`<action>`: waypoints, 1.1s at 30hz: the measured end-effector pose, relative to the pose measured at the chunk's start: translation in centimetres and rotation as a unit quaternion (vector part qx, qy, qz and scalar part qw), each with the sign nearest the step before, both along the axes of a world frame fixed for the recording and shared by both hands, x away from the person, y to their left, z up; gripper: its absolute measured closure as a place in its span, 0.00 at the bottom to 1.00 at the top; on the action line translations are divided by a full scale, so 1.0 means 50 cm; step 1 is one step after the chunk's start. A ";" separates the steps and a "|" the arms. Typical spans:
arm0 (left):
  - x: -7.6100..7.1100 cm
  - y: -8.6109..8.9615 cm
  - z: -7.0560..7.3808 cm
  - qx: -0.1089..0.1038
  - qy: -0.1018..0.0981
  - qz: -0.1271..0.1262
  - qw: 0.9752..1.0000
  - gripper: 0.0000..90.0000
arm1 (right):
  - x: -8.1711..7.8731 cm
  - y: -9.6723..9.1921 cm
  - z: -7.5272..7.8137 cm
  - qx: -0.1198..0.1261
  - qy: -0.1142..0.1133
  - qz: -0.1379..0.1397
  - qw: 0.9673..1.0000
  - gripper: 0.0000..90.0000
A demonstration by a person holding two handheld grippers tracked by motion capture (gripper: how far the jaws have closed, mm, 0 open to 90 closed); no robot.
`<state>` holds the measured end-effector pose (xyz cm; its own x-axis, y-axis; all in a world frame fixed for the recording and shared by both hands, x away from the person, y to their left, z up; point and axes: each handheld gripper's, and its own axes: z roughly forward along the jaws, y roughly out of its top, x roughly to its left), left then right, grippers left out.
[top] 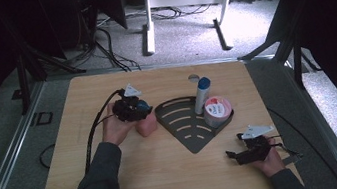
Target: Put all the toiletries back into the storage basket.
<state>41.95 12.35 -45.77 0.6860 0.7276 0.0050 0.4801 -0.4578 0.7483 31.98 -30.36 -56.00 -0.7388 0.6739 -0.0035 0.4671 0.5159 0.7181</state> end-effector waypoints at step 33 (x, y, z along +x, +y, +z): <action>-0.009 -0.022 0.019 0.040 -0.007 0.003 0.999 0.59 | 0.000 0.000 0.000 0.000 0.000 0.000 1.000 0.15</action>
